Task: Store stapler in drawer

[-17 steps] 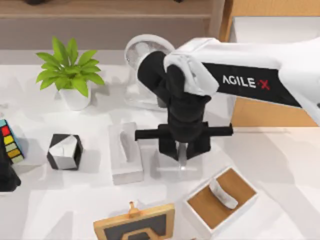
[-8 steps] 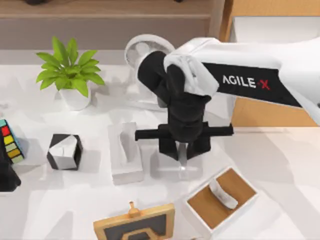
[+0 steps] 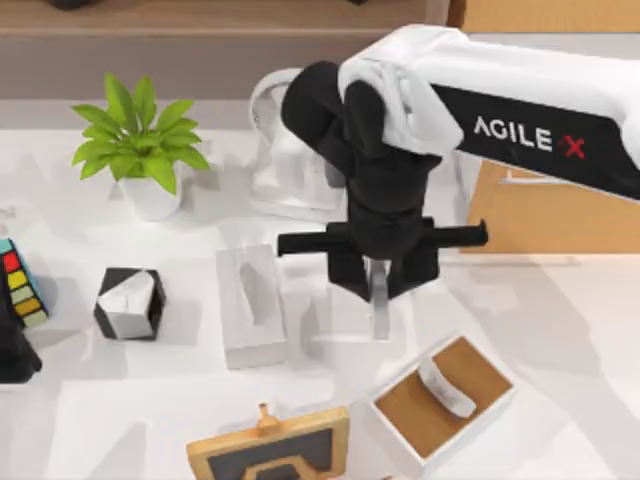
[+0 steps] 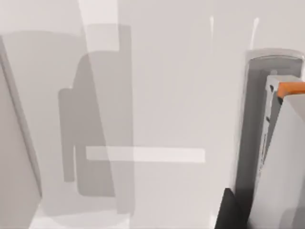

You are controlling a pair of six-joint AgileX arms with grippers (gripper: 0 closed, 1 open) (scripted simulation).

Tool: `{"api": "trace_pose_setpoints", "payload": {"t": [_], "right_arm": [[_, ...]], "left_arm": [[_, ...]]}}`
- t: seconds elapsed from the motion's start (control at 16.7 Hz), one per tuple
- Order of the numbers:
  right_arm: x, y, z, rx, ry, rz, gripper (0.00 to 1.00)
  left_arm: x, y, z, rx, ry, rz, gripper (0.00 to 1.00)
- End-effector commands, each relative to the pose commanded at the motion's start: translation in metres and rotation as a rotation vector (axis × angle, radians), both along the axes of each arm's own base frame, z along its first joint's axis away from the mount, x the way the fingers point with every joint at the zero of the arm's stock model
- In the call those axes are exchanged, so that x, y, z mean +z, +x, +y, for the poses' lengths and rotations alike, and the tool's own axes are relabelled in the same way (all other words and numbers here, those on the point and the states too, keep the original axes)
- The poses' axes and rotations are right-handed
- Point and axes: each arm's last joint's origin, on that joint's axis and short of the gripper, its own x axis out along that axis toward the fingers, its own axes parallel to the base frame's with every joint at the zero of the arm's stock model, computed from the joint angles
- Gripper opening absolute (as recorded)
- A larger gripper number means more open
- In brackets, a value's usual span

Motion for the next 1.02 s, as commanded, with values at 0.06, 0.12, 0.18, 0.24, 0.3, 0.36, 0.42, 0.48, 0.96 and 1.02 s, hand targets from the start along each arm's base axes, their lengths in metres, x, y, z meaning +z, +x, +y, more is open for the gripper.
{"api": "trace_pose_setpoints", "payload": {"t": [0.06,0.12,0.18,0.24,0.3,0.36,0.42,0.48,0.96,1.02], "right_arm": [[0.007,0.000,0.002,0.011,0.018,-0.019,0.00],[0.009,0.001,0.004,0.014,0.028,-0.032,0.00],[0.006,0.002,0.005,0.012,0.030,-0.034,0.00],[-0.002,0.004,0.006,0.010,0.025,-0.026,0.00],[-0.011,0.006,0.006,0.009,0.018,-0.012,0.00],[-0.018,0.007,0.007,0.008,0.013,0.000,0.00],[-0.020,0.008,0.007,0.008,0.012,0.004,0.00],[-0.020,0.008,0.007,0.008,0.012,0.004,0.00],[0.001,0.021,-0.006,-0.026,0.050,-0.024,0.00],[0.009,0.025,-0.009,-0.028,0.067,-0.034,0.00]], "left_arm": [[0.000,0.000,0.000,0.000,0.000,0.000,1.00],[0.000,0.000,0.000,0.000,0.000,0.000,1.00],[0.000,0.000,0.000,0.000,0.000,0.000,1.00],[0.000,0.000,0.000,0.000,0.000,0.000,1.00],[0.000,0.000,0.000,0.000,0.000,0.000,1.00],[0.000,0.000,0.000,0.000,0.000,0.000,1.00],[0.000,0.000,0.000,0.000,0.000,0.000,1.00],[0.000,0.000,0.000,0.000,0.000,0.000,1.00],[0.000,0.000,0.000,0.000,0.000,0.000,1.00],[0.000,0.000,0.000,0.000,0.000,0.000,1.00]]}}
